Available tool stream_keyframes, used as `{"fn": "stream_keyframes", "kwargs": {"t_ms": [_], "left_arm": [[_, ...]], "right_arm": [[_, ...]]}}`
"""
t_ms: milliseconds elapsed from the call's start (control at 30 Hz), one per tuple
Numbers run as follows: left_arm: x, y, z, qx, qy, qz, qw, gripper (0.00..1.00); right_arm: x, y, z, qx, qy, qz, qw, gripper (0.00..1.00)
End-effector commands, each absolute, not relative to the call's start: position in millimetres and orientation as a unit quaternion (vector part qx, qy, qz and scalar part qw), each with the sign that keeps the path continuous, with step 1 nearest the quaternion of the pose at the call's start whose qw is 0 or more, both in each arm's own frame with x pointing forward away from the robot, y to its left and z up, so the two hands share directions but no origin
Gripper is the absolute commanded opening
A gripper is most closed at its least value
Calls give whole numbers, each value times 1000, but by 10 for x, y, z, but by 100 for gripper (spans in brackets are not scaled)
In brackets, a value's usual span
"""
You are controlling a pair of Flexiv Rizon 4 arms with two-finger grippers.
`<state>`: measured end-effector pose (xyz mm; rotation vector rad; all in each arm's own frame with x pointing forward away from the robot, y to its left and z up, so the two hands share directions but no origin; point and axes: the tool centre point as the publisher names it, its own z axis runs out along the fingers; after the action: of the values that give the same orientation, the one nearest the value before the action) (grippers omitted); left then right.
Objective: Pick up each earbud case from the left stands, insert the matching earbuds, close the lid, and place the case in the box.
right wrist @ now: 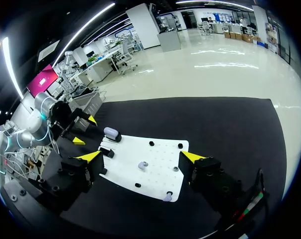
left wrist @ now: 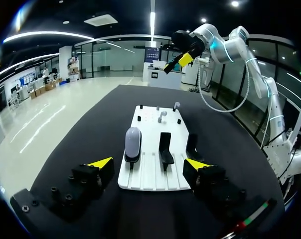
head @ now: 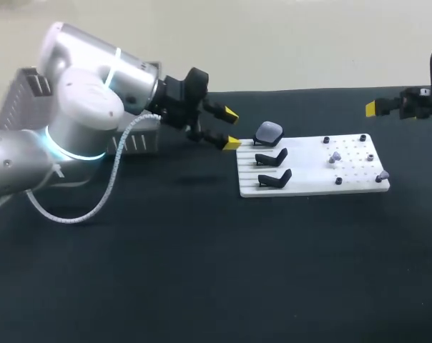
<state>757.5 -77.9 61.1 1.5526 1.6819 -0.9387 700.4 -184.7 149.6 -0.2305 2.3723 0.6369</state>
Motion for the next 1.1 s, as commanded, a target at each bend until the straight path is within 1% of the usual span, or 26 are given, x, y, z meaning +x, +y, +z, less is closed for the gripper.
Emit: {"fn": "stream_keyframes", "kwargs": {"t_ms": [33, 100, 167, 200, 233, 333, 433, 533, 767, 867, 967, 1067, 1100], "left_arm": [[7676, -838, 560, 597, 639, -365, 319, 93], [7686, -859, 544, 598, 639, -366, 317, 89], [7691, -878, 535, 598, 638, -368, 316, 73], [7694, -889, 532, 599, 637, -369, 315, 71], [7694, -901, 524, 600, 636, -370, 315, 72], [7697, -931, 491, 602, 634, -371, 312, 69], [7691, -957, 448, 605, 634, -371, 307, 72], [7699, -974, 423, 605, 635, -372, 305, 71], [7752, -1001, 356, 597, 643, -375, 299, 62], [7771, -1014, 351, 595, 644, -377, 299, 55], [7794, -1040, 342, 596, 643, -379, 298, 55], [7807, -1066, 342, 598, 640, -380, 297, 51], [7815, -1080, 340, 598, 639, -381, 297, 51]], "right_arm": [[7001, -1849, 1497, -88, 907, 243, 331, 100], [7001, -1849, 1497, -88, 907, 243, 331, 100], [7001, -1849, 1497, -88, 907, 243, 331, 100], [7001, -1849, 1497, -88, 907, 243, 331, 100], [7001, -1849, 1497, -88, 907, 243, 331, 100], [7001, -1849, 1497, -88, 907, 243, 331, 100], [7001, -1849, 1497, -88, 907, 243, 331, 100], [7001, -1849, 1497, -88, 907, 243, 331, 100], [7001, -1849, 1497, -88, 907, 243, 331, 100], [7001, -1849, 1497, -88, 907, 243, 331, 100], [7001, -1849, 1497, -88, 907, 243, 331, 100], [7001, -1849, 1497, -88, 907, 243, 331, 100], [7001, -1849, 1497, -88, 907, 243, 331, 100]]}}
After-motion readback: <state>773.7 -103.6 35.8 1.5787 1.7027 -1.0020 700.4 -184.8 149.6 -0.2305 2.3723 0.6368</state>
